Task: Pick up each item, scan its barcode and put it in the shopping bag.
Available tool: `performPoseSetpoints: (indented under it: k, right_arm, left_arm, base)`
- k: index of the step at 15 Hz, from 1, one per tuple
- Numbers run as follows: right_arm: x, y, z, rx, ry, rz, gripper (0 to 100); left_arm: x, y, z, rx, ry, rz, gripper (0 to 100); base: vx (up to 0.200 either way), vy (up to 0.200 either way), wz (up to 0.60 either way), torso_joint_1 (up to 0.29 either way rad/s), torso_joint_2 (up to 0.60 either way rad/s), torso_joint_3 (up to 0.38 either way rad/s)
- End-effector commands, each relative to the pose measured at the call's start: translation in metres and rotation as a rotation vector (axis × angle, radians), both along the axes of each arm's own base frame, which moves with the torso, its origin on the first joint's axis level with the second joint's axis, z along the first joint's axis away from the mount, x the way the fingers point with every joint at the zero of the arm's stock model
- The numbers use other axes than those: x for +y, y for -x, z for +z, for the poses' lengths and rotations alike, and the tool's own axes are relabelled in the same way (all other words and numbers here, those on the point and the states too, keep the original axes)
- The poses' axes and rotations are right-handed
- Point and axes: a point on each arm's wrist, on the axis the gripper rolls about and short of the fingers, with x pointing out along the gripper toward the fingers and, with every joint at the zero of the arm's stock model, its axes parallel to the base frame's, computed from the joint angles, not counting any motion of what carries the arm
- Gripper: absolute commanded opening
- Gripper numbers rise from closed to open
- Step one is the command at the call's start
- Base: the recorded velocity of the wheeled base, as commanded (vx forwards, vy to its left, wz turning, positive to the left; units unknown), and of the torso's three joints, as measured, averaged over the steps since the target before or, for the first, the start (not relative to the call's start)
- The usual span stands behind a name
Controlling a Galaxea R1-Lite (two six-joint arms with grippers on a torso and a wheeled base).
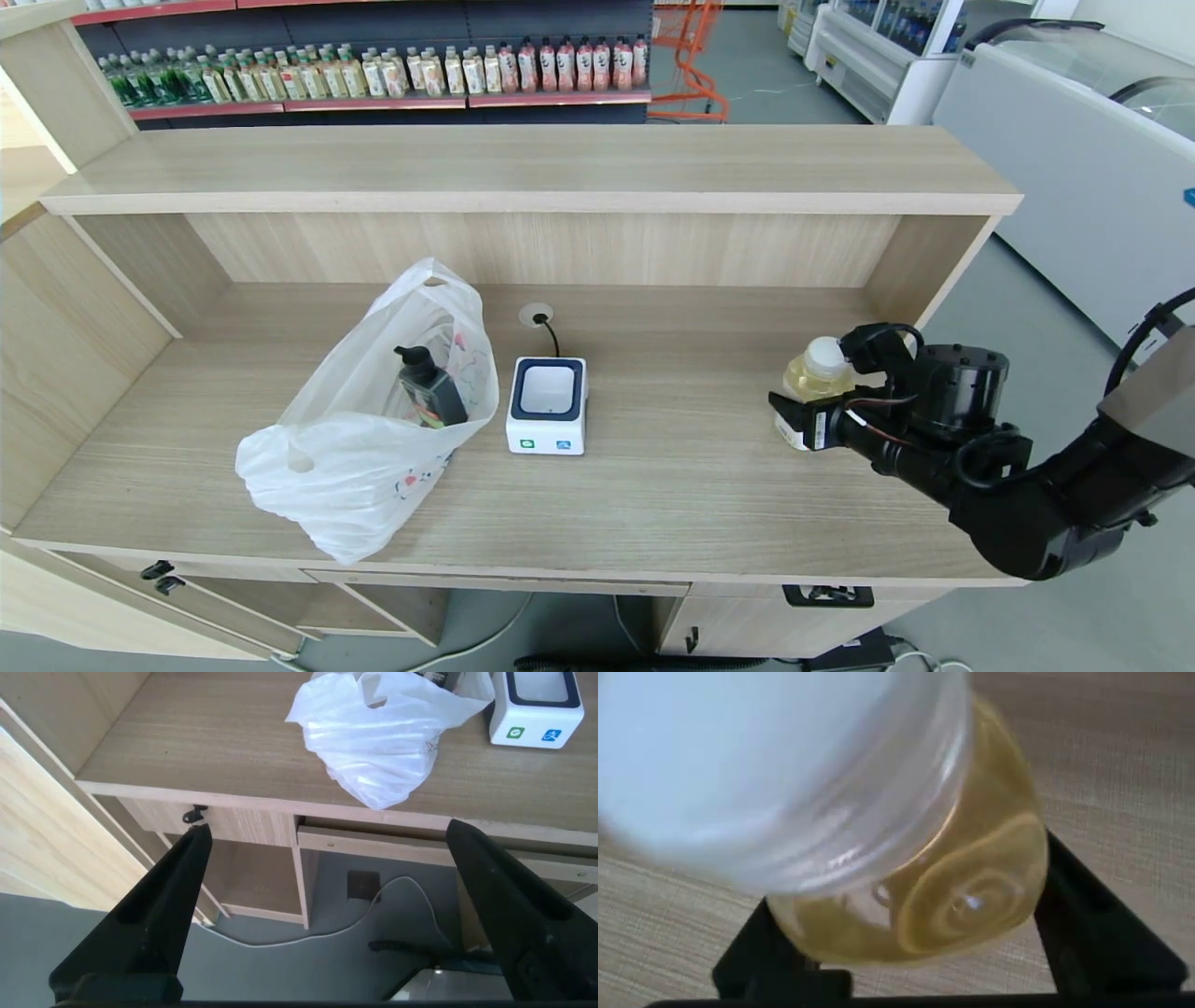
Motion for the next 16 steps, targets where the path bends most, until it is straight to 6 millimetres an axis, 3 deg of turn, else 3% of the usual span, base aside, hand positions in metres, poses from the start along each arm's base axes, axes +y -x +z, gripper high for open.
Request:
performPoseSetpoints:
  k: [1, 6, 16]
  right_arm:
    - [0.003, -0.007, 0.0, -0.013, -0.004, 0.01, 0]
    - [0.001, -0.009, -0.002, -0.011, -0.001, 0.029, 0]
    - [-0.003, -0.004, -0.03, -0.022, 0.044, 0.027, 0]
  left_arm:
    - [0.0, 0.0, 0.0, 0.0, 0.0, 0.0, 100]
    - [0.0, 0.0, 0.0, 0.0, 0.0, 0.0, 100]
    - [0.0, 0.0, 0.0, 0.0, 0.0, 0.0, 100]
  base:
    - [0.0, 0.0, 0.0, 0.0, 0.0, 0.0]
    - [0.0, 0.0, 0.0, 0.0, 0.0, 0.0]
    - [0.0, 0.0, 0.0, 0.0, 0.0, 0.0]
